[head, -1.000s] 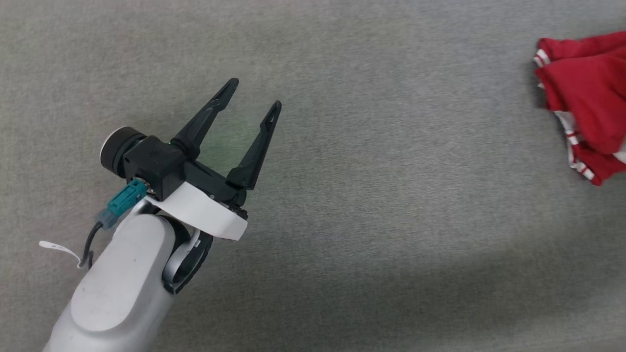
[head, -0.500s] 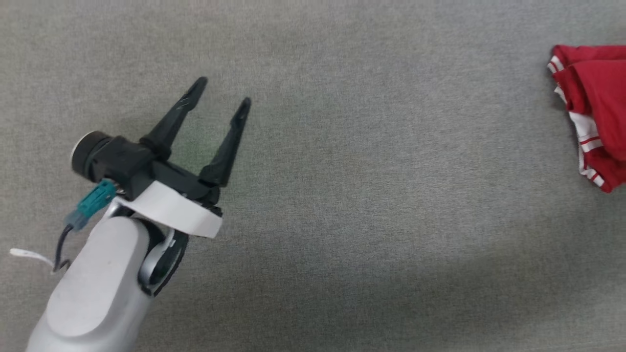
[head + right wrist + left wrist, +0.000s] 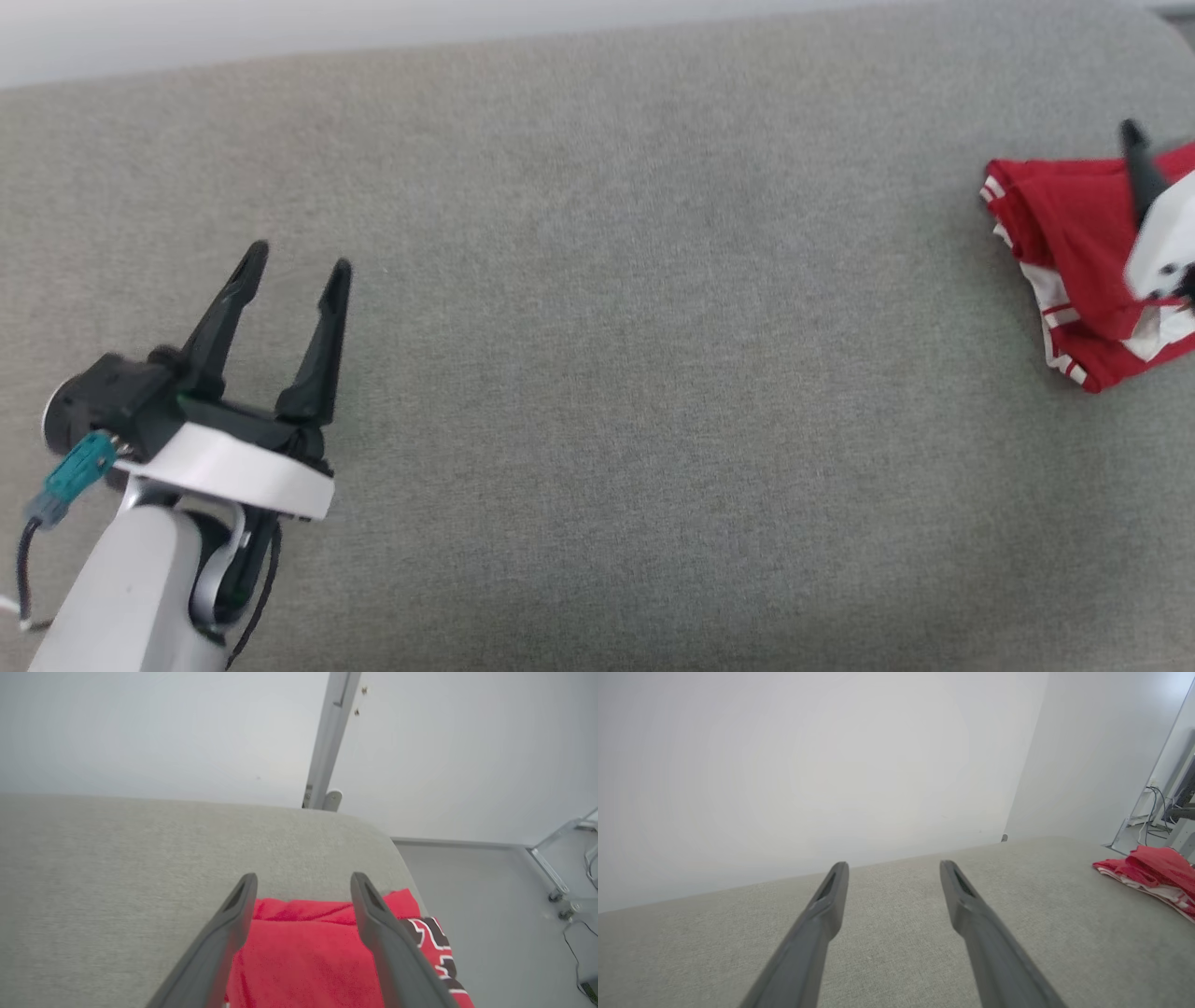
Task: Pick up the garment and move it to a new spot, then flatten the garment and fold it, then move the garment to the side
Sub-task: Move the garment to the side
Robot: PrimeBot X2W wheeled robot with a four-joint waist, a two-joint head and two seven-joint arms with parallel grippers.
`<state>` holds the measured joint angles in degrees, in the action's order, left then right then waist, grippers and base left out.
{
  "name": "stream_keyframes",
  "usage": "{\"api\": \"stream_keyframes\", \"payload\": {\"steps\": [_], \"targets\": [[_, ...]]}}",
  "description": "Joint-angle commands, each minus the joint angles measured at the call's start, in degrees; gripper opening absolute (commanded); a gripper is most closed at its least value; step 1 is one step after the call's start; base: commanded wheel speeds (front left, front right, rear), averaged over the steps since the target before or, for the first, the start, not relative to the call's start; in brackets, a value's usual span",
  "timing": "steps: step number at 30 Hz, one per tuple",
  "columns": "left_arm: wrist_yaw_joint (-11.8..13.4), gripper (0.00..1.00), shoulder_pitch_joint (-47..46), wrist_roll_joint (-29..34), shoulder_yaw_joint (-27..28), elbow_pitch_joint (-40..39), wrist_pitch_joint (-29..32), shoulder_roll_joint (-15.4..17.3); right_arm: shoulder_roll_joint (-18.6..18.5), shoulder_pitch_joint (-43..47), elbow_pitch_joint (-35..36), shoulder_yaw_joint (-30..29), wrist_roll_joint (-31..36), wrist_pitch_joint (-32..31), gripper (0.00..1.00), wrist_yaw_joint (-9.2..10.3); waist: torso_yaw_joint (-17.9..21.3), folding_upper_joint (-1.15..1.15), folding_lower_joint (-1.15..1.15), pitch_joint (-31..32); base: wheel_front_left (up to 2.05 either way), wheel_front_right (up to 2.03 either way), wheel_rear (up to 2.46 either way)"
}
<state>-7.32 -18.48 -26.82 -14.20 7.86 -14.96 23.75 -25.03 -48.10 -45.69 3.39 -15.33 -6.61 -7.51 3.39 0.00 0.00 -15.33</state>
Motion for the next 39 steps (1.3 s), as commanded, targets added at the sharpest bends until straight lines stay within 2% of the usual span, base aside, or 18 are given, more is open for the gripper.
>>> {"api": "stream_keyframes", "payload": {"steps": [1,14,19,32,39], "targets": [[0.3,1.0,1.8,0.0,1.3,0.0,-0.3,-0.2,1.1,2.6,2.0,1.4,-1.2,1.6,1.0,0.05,-0.7,0.0,0.0,2.2,0.0,0.0,0.0],[2.2,1.0,11.3,2.6,9.2,-1.3,-0.3,-2.4,6.5,17.5,11.4,3.5,-4.1,11.3,1.0,0.05,-3.2,0.0,0.0,9.5,0.0,0.0,0.0],[2.0,1.0,16.4,2.8,13.3,-1.6,-0.3,-3.3,7.9,23.3,14.2,3.3,-3.4,14.3,1.0,0.06,-3.9,0.0,0.0,12.1,0.0,0.0,0.0],[0.4,1.0,27.3,3.8,18.9,-2.3,-0.3,-6.3,11.8,36.8,21.5,-2.0,-1.5,19.1,1.0,0.05,-4.6,0.0,0.0,16.4,0.0,0.0,0.0],[0.0,1.0,29.9,4.1,20.8,-2.4,-0.3,-8.0,13.5,41.6,25.9,-5.2,-0.3,19.7,1.0,0.05,-5.0,0.0,0.0,17.5,0.0,0.0,0.0]]}}
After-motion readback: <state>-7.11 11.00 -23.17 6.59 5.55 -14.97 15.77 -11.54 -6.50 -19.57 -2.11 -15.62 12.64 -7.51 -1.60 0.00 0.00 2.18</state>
